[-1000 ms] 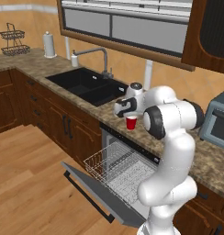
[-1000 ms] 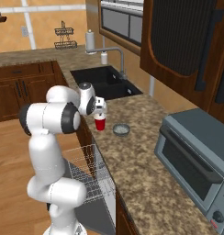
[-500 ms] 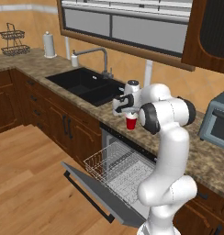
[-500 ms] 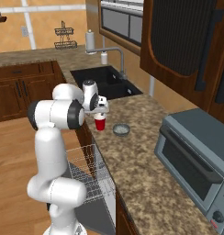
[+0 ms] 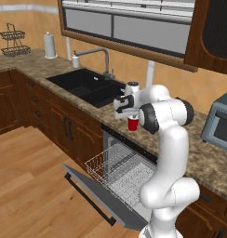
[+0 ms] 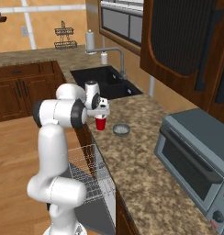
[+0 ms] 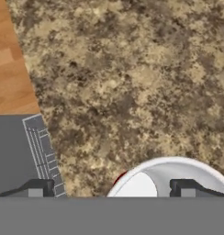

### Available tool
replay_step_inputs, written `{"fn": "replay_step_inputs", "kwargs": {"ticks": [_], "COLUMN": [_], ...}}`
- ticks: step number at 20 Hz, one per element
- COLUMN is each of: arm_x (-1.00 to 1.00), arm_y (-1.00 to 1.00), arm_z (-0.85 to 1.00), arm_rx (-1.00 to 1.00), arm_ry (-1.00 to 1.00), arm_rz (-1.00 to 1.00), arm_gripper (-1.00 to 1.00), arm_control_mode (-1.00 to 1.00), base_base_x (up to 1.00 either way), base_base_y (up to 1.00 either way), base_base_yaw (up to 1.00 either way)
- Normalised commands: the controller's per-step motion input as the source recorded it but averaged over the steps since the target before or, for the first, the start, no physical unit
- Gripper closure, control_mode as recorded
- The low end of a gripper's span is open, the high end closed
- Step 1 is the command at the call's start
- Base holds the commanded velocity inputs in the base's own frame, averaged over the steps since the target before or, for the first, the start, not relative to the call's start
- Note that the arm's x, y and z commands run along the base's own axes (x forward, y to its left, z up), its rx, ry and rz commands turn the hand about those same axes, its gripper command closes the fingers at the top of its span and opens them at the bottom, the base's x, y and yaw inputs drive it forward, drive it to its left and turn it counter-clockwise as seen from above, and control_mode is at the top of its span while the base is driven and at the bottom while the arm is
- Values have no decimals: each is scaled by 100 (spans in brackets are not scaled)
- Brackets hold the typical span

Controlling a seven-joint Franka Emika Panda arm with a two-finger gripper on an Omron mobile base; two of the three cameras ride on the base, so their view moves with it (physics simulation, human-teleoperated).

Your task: Pick up the cup and bowl from the counter, place them in the dishwasher, and close the dishwasher door.

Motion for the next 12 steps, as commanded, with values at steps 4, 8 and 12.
{"fn": "replay_step_inputs", "kwargs": {"ticks": [4, 8, 12], "arm_x": [1, -9, -10], "arm_y": [0, 0, 0], "arm_z": [-23, -17, -21], "arm_rx": [-1, -1, 0], "arm_ry": [8, 7, 6], "arm_rz": [0, 4, 6], "arm_gripper": [100, 100, 100], "arm_control_mode": [-100, -100, -100], "base_base_x": [0, 0, 0], "base_base_y": [0, 0, 0], "base_base_yaw": [0, 0, 0]}}
